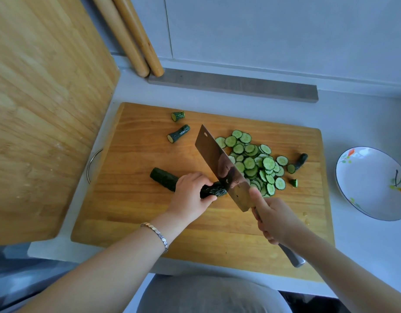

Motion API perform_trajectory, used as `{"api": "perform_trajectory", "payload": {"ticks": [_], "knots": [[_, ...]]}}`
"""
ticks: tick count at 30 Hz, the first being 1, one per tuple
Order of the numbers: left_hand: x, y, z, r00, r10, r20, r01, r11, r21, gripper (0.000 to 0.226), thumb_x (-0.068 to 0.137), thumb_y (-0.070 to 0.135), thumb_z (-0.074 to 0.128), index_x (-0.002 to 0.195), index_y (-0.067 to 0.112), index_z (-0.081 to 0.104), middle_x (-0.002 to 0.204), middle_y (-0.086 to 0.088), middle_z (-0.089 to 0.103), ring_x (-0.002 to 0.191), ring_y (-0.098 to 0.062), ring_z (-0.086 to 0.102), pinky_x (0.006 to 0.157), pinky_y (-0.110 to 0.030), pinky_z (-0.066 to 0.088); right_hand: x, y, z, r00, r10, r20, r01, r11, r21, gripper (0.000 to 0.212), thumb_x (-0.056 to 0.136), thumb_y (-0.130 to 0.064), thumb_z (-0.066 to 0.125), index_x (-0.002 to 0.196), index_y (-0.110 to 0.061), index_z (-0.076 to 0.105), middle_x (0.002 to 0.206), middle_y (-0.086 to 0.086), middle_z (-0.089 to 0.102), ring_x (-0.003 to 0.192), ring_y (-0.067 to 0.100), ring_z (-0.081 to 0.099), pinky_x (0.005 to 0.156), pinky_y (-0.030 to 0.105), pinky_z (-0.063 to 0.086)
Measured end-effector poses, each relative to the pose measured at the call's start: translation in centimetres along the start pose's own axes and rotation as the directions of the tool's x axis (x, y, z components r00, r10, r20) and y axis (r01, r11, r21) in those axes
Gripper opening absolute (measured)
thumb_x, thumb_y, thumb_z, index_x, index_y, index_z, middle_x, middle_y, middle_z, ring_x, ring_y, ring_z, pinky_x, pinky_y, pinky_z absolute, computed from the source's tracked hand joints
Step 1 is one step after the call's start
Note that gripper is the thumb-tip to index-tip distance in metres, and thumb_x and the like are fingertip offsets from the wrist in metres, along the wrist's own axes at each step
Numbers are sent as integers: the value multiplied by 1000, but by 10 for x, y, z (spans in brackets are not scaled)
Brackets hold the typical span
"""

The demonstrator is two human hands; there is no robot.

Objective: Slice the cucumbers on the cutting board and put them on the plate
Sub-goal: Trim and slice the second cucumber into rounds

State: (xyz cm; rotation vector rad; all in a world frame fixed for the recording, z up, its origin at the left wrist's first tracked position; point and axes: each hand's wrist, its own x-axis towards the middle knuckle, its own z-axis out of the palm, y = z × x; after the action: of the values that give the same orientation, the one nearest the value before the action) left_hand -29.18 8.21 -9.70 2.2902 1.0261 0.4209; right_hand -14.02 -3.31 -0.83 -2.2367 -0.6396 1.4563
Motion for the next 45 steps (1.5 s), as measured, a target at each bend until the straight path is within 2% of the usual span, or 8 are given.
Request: {"api": "perform_trajectory", "payload": {"ticks": [4, 7, 12, 19, 32, 36, 41, 45], "knots": [[1, 1, 0, 1000, -1, -2, 1, 1000, -5, 27, 63, 21, 83, 82, 12, 65, 84, 1, 63, 82, -22, 59, 83, -33, 37, 5, 3, 5, 998, -29, -48, 27, 998, -48, 56, 89, -62, 31, 59, -14, 35, 40, -5, 32, 32, 11, 27, 40, 19, 26], [1, 2, 0, 1000, 1, -4, -1, 1000, -9, 26, 63, 20, 83, 81, 13, 65, 81, 3, 62, 79, -21, 58, 81, -31, 36, 12, 3, 13, 999, -10, -33, 8, 998, -57, 57, 90, -62, 30, 59, -15, 35, 40, -5, 32, 34, 12, 28, 41, 20, 27], [0, 2, -1, 1000, 10, 4, -10, 1000, -19, 28, 62, 20, 84, 83, 12, 66, 84, 1, 64, 80, -22, 59, 81, -32, 38, 24, 6, 22, 1000, 23, 7, -23, 998, 58, 55, 91, -61, 31, 59, -16, 31, 41, -6, 29, 35, 13, 24, 39, 18, 24], [-3, -3, -1, 999, 43, 9, -43, 999, -11, 25, 68, 15, 78, 90, 10, 66, 92, -2, 62, 86, -24, 59, 90, -35, 36, 10, 7, 9, 999, 32, 18, -35, 973, 227, 55, 92, -59, 32, 60, -15, 35, 42, -4, 27, 36, 13, 23, 41, 21, 23], [-3, -1, -2, 999, 42, 7, -42, 999, 7, 24, 69, 16, 78, 89, 11, 66, 92, -1, 63, 91, -23, 58, 90, -31, 31, 4, 0, 8, 1000, -10, -5, 10, 998, 56, 55, 87, -62, 33, 59, -14, 35, 39, -6, 31, 33, 12, 26, 38, 18, 25], [-3, -1, -2, 999, 44, 7, -44, 999, 2, 22, 69, 16, 78, 88, 12, 66, 91, -1, 63, 90, -23, 58, 90, -31, 31, 10, 3, 14, 997, -60, -43, 58, 997, -59, 55, 89, -62, 30, 59, -16, 33, 45, -3, 32, 40, 14, 28, 46, 23, 26], [-2, -1, -4, 998, 55, 10, -55, 998, -20, 22, 69, 16, 78, 87, 12, 66, 86, 1, 62, 84, -22, 59, 87, -32, 38, 24, 5, 27, 998, -53, -42, 51, 998, -41, 54, 89, -64, 29, 62, -17, 32, 48, -3, 28, 42, 14, 25, 48, 25, 24], [-3, -1, -7, 997, 77, 5, -77, 997, -10, 25, 68, 16, 80, 89, 10, 67, 88, -1, 66, 86, -21, 60, 86, -33, 43, 27, 4, 31, 999, 8, -53, -6, 999, 42, 55, 91, -62, 30, 63, -16, 33, 43, -5, 31, 34, 12, 27, 39, 20, 27]]}}
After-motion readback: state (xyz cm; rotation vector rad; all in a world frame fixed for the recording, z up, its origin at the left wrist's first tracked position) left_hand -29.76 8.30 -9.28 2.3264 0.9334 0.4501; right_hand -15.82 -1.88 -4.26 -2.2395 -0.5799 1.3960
